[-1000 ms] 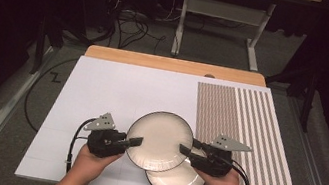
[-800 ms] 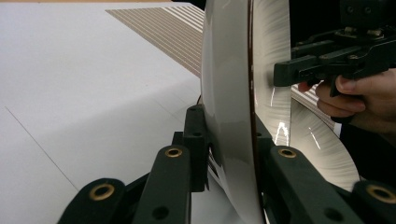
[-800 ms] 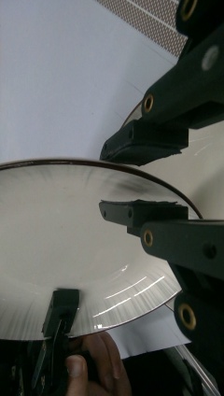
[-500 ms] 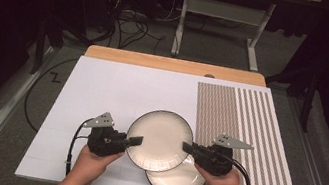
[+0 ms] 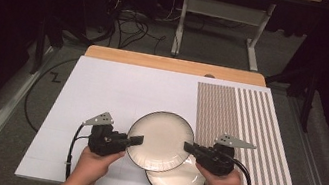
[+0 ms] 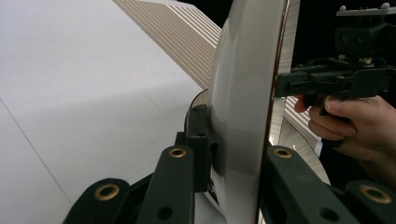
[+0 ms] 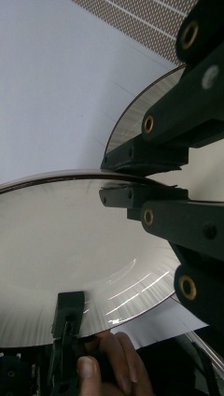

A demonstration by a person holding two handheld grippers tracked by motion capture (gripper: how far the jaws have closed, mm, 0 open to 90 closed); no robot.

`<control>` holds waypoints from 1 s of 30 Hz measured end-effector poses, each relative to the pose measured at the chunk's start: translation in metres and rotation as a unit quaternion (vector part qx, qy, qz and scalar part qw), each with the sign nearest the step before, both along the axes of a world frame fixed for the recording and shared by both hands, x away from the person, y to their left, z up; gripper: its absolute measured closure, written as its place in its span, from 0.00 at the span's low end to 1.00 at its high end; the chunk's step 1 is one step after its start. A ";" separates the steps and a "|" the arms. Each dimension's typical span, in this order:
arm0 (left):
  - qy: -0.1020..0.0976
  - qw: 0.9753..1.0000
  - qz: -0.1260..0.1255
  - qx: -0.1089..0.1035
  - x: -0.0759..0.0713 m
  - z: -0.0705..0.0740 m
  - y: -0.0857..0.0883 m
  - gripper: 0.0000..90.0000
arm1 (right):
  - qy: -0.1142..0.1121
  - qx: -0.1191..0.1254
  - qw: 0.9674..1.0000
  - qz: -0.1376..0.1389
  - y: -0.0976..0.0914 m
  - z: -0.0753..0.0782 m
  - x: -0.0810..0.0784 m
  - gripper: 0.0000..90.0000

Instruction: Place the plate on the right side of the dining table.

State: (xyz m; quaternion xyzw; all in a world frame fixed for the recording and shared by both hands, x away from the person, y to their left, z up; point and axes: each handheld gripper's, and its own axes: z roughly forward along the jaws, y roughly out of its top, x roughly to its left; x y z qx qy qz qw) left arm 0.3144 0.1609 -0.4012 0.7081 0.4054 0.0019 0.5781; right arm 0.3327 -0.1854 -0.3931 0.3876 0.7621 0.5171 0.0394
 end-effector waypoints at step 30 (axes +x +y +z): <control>-0.030 0.999 0.025 0.011 0.021 0.027 -0.060 0.86 | -0.019 0.012 0.998 -0.056 -0.047 0.018 0.006 0.95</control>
